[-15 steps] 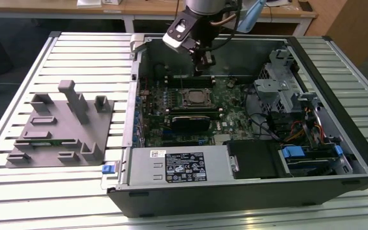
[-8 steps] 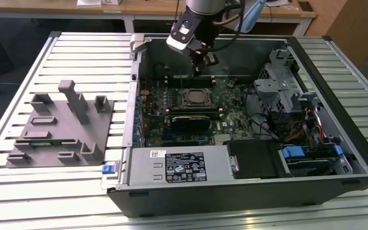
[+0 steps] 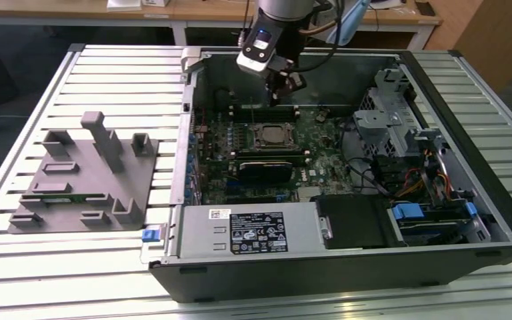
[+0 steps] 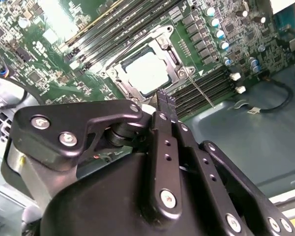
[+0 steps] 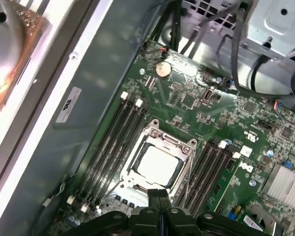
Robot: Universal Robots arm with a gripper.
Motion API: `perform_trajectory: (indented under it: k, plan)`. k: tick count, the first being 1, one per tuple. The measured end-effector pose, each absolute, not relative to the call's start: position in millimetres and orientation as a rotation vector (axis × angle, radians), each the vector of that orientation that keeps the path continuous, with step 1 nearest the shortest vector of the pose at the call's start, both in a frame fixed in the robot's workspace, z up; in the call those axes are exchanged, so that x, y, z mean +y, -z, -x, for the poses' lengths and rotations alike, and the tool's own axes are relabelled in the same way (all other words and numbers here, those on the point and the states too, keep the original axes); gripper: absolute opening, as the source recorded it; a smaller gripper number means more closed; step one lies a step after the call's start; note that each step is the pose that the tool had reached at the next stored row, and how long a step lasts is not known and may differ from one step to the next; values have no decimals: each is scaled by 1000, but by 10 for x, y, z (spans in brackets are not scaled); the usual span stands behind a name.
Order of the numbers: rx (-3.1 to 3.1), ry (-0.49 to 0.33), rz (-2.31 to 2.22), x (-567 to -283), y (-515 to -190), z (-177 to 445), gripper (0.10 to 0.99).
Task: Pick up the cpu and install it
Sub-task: 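Install the first cpu locking lever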
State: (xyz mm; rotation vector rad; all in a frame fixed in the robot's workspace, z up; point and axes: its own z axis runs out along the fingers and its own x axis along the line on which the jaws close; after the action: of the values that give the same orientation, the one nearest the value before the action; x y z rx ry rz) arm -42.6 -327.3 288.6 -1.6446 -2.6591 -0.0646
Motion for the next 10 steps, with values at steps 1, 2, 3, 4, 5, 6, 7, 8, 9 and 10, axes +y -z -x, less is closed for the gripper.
perform_trajectory:
  k: [1, 2, 3, 4, 5, 6, 7, 8, 9, 10]
  plan:
    - [-2665, 65, 1634, -3273, -2886, 426, 106]
    - [-2672, 64, 1623, -3273, -2886, 426, 106]
    - [-2679, 64, 1611, -3273, -2886, 426, 106]
    - [-2686, 64, 1600, -3273, -2886, 426, 106]
    - [-2691, 64, 1590, -3273, -2887, 426, 106]
    - [-2696, 64, 1581, -3273, -2886, 426, 106]
    - [-2702, 64, 1571, -3273, -2886, 426, 106]
    - [-2707, 64, 1561, -3273, -2887, 426, 106]
    - [-2713, 64, 1551, -3273, -2886, 426, 106]
    - [-2719, 64, 1541, -3273, -2886, 426, 106]
